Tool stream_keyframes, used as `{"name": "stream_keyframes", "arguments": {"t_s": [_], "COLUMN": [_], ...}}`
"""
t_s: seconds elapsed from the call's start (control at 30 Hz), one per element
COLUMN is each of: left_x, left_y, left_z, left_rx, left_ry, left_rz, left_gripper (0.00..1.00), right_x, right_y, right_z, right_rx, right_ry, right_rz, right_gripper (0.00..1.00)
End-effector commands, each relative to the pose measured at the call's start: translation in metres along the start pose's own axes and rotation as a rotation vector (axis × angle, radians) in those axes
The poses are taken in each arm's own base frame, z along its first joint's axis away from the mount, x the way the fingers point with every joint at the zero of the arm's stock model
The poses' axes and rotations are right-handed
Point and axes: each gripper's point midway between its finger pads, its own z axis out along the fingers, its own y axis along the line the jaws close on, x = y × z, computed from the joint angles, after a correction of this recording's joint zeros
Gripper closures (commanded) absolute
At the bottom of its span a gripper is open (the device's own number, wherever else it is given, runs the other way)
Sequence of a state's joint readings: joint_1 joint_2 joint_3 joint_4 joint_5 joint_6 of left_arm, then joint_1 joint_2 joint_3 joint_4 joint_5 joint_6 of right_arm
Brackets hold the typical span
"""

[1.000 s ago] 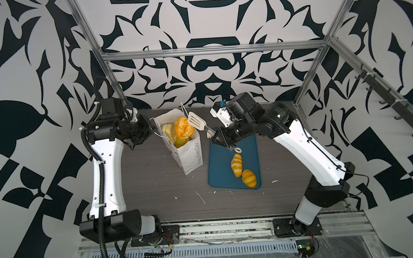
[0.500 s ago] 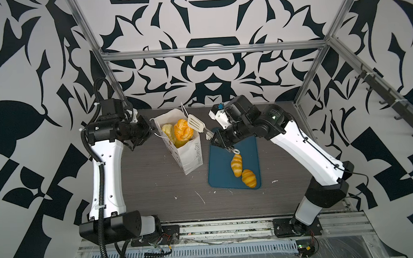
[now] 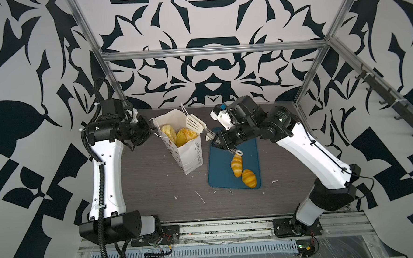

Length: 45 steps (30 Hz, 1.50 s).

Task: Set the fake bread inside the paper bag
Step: 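Lower the bun into the bag held by the left gripper and open tongs, then move the open tongs back over the tray above the striped croissant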

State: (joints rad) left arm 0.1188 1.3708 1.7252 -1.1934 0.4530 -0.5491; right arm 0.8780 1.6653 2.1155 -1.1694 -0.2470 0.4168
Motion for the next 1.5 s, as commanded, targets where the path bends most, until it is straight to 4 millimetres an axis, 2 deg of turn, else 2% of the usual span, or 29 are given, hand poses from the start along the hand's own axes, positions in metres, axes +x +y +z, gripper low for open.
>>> {"name": "stream_keyframes", "arguments": {"t_s": [0.0,0.2,0.3,0.5,0.67,0.87,1.17,1.47], "left_x": [0.008,0.008,0.008,0.008,0.009,0.011,0.012,0.013], "left_y": [0.004,0.004,0.004,0.003,0.002,0.003,0.004,0.004], "left_z": [-0.002,-0.003,-0.002,-0.002,-0.002,-0.001,-0.001,-0.001], "left_rx": [-0.007,-0.007,-0.005,0.002,0.004,0.005,0.006,0.005], "left_ry": [0.021,0.020,0.022,0.025,0.026,0.031,0.033,0.034], "left_rz": [-0.012,-0.012,-0.012,-0.013,-0.014,-0.018,-0.020,-0.021], "left_gripper": [1.00,1.00,1.00,1.00,1.00,1.00,1.00,1.00], "right_x": [-0.015,-0.011,-0.005,0.010,0.035,0.061,0.095,0.130], "right_y": [0.014,0.007,-0.003,-0.036,-0.077,-0.106,-0.137,-0.159], "right_z": [-0.024,-0.038,-0.043,-0.050,-0.045,-0.041,-0.032,-0.014], "right_rx": [-0.039,-0.001,0.033,0.116,0.195,0.244,0.322,0.363], "right_ry": [-0.103,-0.127,-0.132,-0.118,-0.056,-0.003,0.075,0.192], "right_rz": [-0.031,-0.030,-0.017,0.044,0.149,0.233,0.324,0.409], "right_gripper": [0.71,0.71,0.71,0.71,0.71,0.70,0.68,0.66]}}
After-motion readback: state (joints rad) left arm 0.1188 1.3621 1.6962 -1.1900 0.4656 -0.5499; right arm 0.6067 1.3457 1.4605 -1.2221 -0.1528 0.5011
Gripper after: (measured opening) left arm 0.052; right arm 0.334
